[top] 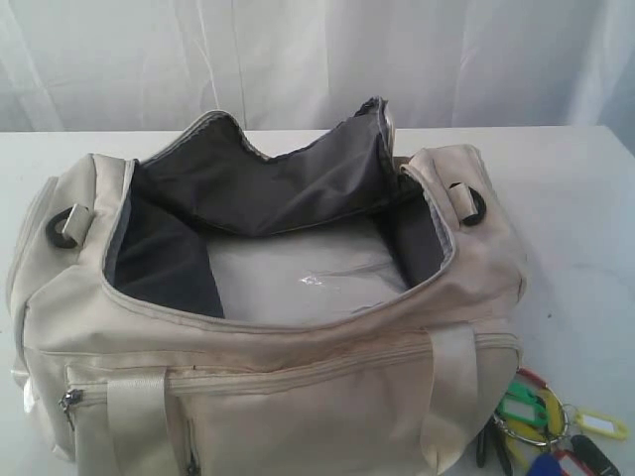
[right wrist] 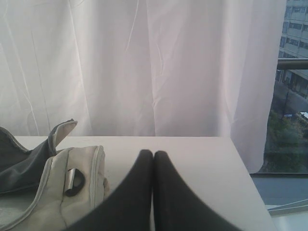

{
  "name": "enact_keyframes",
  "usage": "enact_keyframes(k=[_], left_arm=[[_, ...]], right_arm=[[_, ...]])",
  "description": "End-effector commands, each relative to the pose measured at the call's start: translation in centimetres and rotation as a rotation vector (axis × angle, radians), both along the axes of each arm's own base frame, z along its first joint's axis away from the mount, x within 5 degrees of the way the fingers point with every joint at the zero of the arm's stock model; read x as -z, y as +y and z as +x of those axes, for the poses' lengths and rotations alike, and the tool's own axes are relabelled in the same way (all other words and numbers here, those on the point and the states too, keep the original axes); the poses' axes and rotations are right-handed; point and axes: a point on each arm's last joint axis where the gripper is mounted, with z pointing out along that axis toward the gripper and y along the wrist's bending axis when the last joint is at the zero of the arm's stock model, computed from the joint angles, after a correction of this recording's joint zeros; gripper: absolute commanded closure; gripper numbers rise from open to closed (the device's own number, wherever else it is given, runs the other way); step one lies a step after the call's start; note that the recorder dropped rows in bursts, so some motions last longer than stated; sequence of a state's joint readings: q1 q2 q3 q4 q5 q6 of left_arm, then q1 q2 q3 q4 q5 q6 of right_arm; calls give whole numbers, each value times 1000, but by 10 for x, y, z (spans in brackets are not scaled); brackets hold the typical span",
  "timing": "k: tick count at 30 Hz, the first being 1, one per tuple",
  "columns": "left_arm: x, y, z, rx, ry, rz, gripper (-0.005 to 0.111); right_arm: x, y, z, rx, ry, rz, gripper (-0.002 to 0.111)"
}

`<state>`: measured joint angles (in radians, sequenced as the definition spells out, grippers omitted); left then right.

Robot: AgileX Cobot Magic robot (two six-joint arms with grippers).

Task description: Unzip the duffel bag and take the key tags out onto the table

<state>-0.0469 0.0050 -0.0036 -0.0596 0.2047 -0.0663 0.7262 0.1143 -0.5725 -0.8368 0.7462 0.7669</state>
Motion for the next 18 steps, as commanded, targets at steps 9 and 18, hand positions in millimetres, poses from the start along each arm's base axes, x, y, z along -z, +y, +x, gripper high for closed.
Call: enact_keyframes(k=[9,18], left_arm=[[1,0,0,-1,4,-4,107],[1,0,0,-1,4,-4,107]], right_arm=[[27,8,1,-67,108,57,108],[52,27,-18,-307,365,375,108]])
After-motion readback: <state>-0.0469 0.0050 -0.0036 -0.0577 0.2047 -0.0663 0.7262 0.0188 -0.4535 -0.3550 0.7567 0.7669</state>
